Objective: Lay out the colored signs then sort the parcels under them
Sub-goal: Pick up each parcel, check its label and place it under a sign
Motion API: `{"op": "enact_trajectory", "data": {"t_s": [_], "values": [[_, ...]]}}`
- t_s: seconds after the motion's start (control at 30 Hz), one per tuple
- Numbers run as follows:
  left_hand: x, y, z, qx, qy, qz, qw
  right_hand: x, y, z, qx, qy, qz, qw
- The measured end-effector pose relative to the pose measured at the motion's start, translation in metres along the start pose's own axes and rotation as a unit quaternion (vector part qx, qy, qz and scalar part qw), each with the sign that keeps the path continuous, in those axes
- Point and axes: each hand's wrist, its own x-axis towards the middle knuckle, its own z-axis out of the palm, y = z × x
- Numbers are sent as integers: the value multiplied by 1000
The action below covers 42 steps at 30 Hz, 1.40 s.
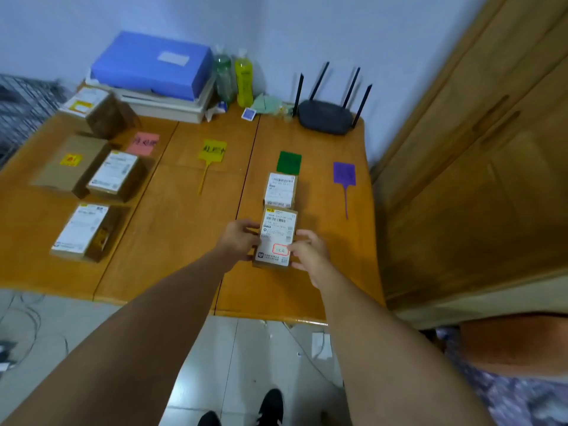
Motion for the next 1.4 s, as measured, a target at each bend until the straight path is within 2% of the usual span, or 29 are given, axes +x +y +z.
{"op": "enact_trajectory", "data": {"t_s": [0.27, 0.7, 0.9, 1.03, 1.23, 1.4], "values": [[21, -45, 5, 9, -2, -23, 1000, 24, 41, 15, -5, 6, 24, 1000], [35, -63, 12, 22, -21, -38, 999, 36, 59, 21, -25, 12, 33, 999], [28, -50, -1, 58, -17, -12, 998, 35, 41, 20, -73, 72, -24, 994], [15, -34, -32, 58, 11, 8, 998, 25, 6, 30, -73, 95, -71, 990], [-17, -12, -111, 59, 36, 32, 997, -13, -51, 84, -65, 46, -131, 988], [-53, 13, -200, 56, 103, 66, 991, -59, -102, 152, -83, 22, -174, 981]]}}
